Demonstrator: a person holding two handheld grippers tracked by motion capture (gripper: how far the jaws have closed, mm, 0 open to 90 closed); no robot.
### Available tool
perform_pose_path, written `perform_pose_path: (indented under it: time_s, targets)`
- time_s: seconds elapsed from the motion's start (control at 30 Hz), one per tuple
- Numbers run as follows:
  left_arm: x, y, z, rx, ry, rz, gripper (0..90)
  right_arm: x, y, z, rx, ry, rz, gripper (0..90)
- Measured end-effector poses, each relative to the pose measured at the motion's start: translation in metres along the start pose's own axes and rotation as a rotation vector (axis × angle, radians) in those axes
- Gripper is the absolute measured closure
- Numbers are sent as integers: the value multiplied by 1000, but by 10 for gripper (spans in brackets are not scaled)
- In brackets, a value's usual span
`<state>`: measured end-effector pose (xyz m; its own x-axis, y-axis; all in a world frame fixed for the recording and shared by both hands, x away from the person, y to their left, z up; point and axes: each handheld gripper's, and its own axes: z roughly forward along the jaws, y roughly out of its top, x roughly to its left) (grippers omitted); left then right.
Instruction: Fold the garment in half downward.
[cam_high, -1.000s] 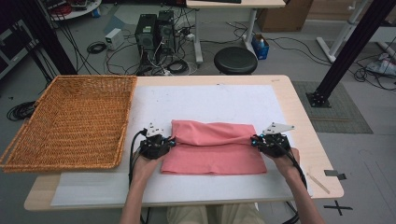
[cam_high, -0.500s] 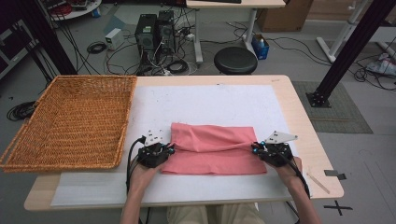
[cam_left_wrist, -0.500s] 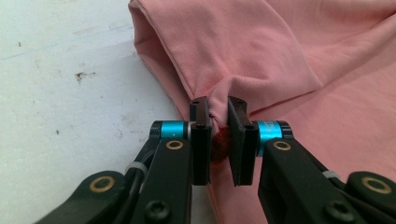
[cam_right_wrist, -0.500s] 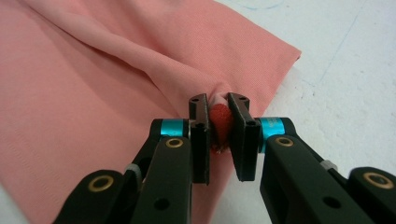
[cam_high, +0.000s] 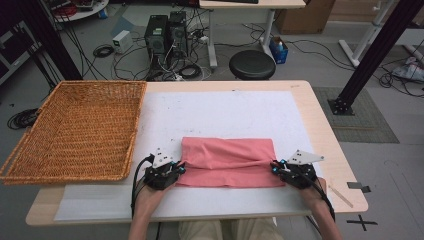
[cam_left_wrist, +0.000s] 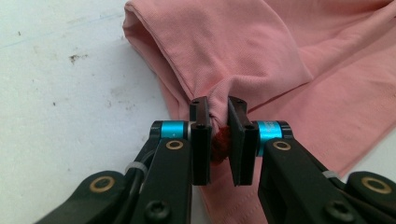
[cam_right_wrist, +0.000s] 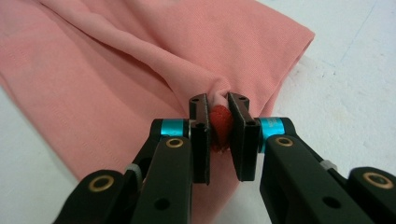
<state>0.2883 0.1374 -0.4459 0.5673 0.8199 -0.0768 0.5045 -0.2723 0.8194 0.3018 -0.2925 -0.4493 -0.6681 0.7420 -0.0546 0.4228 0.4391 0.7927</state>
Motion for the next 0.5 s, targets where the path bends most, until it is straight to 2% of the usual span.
perform_pose_path:
  time_s: [0.13,0.3,0.5]
  targets:
    - [-1,-3,-4,-5,-5,0,805,1,-1,-3,-7,9,-6,802]
    - [0,-9,-10,-8,-15,-9,804,3,-5,-7,-7,41,-20,801]
    - [-4,-12,-15,-12,-26,-5,805,7,-9,-13,-14,45,-28,801]
